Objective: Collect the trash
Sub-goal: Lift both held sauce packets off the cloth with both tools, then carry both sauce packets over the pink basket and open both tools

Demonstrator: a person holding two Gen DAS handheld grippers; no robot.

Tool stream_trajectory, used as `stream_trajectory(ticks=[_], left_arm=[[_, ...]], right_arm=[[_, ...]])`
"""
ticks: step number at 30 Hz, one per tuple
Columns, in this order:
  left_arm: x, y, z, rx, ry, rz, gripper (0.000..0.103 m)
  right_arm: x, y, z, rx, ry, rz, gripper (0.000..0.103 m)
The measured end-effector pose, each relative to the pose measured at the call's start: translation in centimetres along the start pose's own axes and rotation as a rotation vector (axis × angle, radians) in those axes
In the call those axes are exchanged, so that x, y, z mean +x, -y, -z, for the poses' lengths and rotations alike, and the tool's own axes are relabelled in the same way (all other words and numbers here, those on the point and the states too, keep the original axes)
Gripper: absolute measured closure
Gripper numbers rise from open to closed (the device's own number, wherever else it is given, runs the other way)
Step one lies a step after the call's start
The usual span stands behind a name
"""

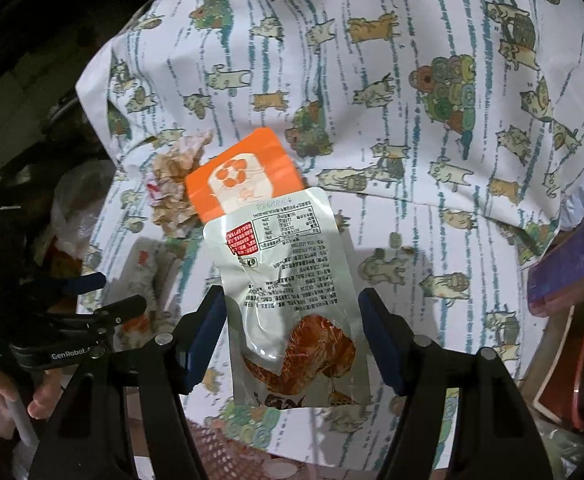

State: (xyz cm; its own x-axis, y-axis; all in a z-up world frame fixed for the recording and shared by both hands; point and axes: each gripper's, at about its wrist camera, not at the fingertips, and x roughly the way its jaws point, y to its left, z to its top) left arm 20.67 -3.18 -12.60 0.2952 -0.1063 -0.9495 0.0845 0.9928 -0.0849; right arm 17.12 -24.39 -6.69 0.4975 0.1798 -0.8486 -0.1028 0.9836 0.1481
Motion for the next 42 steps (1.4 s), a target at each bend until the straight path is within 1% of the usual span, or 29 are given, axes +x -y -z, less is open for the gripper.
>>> stream_trajectory(ticks=[5, 13, 15, 16, 18, 19, 20, 21, 22, 26, 29, 34, 37, 40, 42], left_arm=[[1.9, 0.4, -0.6, -0.020, -0.034, 0.008, 0.022], [3.7, -0.4, -1.2, -0.060, -0.056, -0.065, 0.022], [4.2, -1.1, -1.2, -0.087, -0.074, -0.059, 0.022], [4.1, -1.3, -1.2, -0.095, -0.067, -0.056, 0.024], [3.7, -1.4, -1.2, -0.083, -0.067, -0.064, 0.039], [3.5, -1.3, -1.2, -0.072, -0.068, -0.057, 0.041], [3.2, -1.3, -1.2, -0.077, -0.074, -0.015, 0.042], [3.0, -1.3, -1.2, -0.088, -0.075, 0.003, 0.043], [2.5, -1.4, -1.1, -0.098, -0.066, 0.013, 0.043], [0.0, -1.0, -1.3, -0.071, -0.006, -0.009, 0.043], [-2.3, -0.7, -1.3, -0.070, 0.044, 0.021, 0.043], [-5.8, -1.2, -0.4, -0.055, 0.130, 0.019, 0.043], [-7.2, -0.8, 0.2, -0.059, 0.149, 0.051, 0.043], [-7.9, -0.6, 1.1, -0.069, 0.162, 0.058, 0.043], [-8.8, -0.4, 1.7, -0.061, 0.173, 0.042, 0.043]], right_arm=[[0.7, 0.9, -0.5, 0.027, -0.016, -0.001, 0.037], [1.5, 1.6, -0.6, 0.040, -0.041, -0.011, 0.037], [1.7, 1.6, -0.6, 0.033, -0.047, -0.010, 0.037], [1.7, 1.5, -0.6, 0.030, -0.048, -0.010, 0.037], [1.6, 1.4, -0.6, 0.024, -0.046, -0.012, 0.037], [1.6, 1.4, -0.6, 0.023, -0.045, -0.014, 0.037], [1.5, 1.3, -0.6, 0.020, -0.043, -0.014, 0.037], [1.4, 1.3, -0.7, 0.019, -0.040, -0.012, 0.037], [1.4, 1.2, -0.7, 0.018, -0.038, -0.008, 0.037], [1.2, 1.3, -0.7, 0.026, -0.033, -0.003, 0.037], [0.9, 1.1, -0.5, 0.025, -0.022, 0.007, 0.037], [-0.2, 0.8, -0.2, 0.015, 0.006, 0.005, 0.037], [-0.9, 0.5, 0.0, 0.001, 0.026, 0.004, 0.037], [-1.6, 0.2, 0.4, -0.004, 0.041, 0.001, 0.037], [-2.3, 0.0, 0.8, 0.000, 0.047, 0.001, 0.037]])
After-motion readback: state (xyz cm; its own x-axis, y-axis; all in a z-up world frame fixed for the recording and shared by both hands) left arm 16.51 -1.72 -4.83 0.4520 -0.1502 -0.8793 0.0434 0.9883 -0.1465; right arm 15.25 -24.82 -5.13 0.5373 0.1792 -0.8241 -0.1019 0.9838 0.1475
